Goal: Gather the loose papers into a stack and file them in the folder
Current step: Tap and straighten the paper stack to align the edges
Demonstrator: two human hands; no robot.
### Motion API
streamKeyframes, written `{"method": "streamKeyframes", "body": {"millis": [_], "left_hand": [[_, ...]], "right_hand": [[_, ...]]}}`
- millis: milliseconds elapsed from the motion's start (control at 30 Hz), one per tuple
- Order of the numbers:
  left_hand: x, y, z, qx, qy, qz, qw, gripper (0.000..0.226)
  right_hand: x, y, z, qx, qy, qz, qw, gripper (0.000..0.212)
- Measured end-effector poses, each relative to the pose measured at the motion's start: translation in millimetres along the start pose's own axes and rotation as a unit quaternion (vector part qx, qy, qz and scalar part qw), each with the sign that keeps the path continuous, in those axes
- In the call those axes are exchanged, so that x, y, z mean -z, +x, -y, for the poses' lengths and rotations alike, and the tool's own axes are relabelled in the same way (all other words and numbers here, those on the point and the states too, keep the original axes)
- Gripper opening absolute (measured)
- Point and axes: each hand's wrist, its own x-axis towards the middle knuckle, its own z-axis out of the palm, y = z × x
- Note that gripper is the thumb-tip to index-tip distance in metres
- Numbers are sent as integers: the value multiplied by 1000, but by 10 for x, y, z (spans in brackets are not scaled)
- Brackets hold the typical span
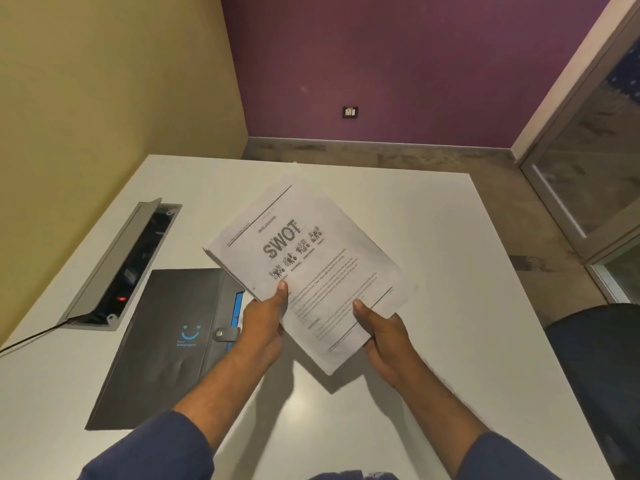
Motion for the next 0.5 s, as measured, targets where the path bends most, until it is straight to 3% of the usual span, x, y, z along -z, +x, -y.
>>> {"method": "streamKeyframes", "body": {"millis": [133,367,500], "left_hand": [[106,-13,84,102,-36,25,994,17],[307,51,-84,65,-57,107,991,34],[625,249,-535,62,-25,83,994,40]], "right_hand": [[-11,19,92,10,-37,-62,997,44],[279,-2,307,-42,-61,-59,995,43],[451,-29,415,-71,-73,-10,995,42]]}}
